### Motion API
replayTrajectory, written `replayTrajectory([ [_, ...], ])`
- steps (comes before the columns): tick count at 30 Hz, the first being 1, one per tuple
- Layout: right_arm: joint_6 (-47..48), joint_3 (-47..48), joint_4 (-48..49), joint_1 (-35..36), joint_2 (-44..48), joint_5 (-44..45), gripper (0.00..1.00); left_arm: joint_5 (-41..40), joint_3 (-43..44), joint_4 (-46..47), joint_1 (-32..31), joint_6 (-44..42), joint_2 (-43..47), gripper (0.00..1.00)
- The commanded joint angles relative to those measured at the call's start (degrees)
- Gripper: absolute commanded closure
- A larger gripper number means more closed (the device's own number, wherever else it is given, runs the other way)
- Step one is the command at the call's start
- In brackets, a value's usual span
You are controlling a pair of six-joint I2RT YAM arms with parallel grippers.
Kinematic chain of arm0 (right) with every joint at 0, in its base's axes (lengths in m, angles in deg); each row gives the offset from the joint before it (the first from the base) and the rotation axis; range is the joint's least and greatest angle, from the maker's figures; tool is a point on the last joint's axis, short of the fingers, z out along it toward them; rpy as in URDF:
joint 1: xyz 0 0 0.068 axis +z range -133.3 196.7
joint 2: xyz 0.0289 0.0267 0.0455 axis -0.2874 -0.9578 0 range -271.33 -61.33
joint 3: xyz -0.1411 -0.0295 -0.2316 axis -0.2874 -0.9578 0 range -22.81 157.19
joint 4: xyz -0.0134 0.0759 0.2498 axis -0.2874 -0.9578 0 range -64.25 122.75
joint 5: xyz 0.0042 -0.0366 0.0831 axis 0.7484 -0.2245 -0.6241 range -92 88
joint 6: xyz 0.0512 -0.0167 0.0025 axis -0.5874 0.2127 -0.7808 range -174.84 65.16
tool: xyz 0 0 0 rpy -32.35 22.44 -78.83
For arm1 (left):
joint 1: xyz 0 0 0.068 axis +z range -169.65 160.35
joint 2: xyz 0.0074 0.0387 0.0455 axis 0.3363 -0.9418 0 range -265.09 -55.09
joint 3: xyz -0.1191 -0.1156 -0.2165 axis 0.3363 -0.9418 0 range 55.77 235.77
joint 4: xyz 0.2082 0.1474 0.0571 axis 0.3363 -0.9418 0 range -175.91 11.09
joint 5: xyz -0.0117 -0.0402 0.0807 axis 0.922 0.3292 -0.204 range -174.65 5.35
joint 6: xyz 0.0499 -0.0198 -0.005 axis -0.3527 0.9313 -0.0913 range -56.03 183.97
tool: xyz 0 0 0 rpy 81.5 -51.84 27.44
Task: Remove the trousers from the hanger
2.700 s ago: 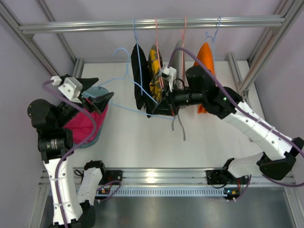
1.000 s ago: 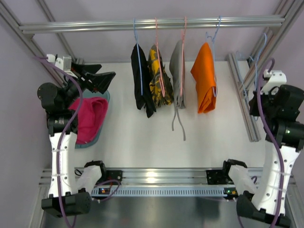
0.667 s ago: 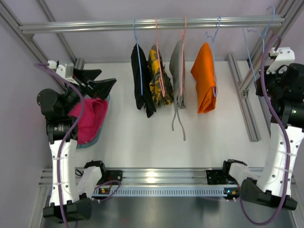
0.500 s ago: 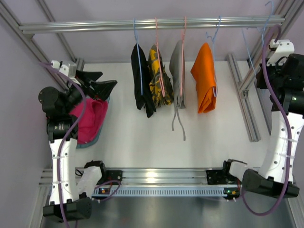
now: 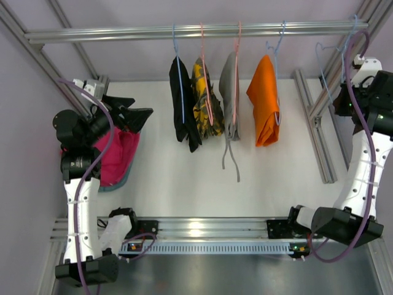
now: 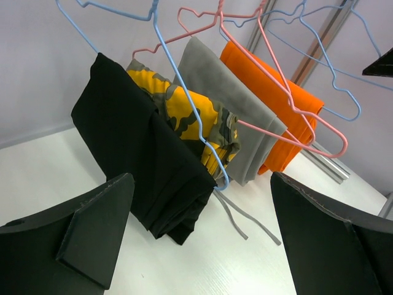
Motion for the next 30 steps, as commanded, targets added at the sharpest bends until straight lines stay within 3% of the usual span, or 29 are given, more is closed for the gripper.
replayTrajectory([
  [1, 2.2, -1.9, 3.8, -1.5, 1.5, -2.7, 0.98, 1.2, -0.3, 0.1, -0.3, -0.5, -0.6, 0.01],
  [9, 2.1, -5.6, 3.5, -2.9, 2.9, -4.8, 0.75, 2.9, 0.0, 0.1, -0.9, 5.9, -3.3, 0.03],
  [10, 2.1, -5.6, 3.4, -2.9, 3.1, -4.8, 0.62, 2.9, 0.1, 0.2, -1.2, 6.5, -3.5, 0.03],
  [12, 1.9, -5.1, 2.4, -2.9, 3.9, -4.8, 0.47, 2.8, -0.2, 1.2, -2.4, 8.1, -3.6, 0.04],
  [13, 1.9, -4.9, 1.9, -2.9, 4.2, -4.8, 0.34, 2.5, -0.3, 2.0, -2.8, 9.0, -3.7, 0.04],
  [16, 1.8, -2.7, -0.1, -2.9, 6.0, -4.9, 0.13, 2.9, -1.1, 8.9, -4.3, 15.4, -4.5, 0.04],
  [19, 1.7, -0.3, -2.8, -2.9, 7.7, -5.6, 0.01, 2.0, -1.9, 16.3, -6.1, 23.5, -6.6, 0.06],
  [23, 1.1, 6.6, -6.2, -2.9, 8.6, -9.0, 0.01, -3.4, -1.7, 21.5, -12.2, 26.4, -9.8, 0.10],
  [30, -2.3, 19.1, -11.3, -2.9, 6.1, -17.3, 0.01, -9.8, -0.8, 25.7, -17.1, 27.0, -17.7, 0.20],
])
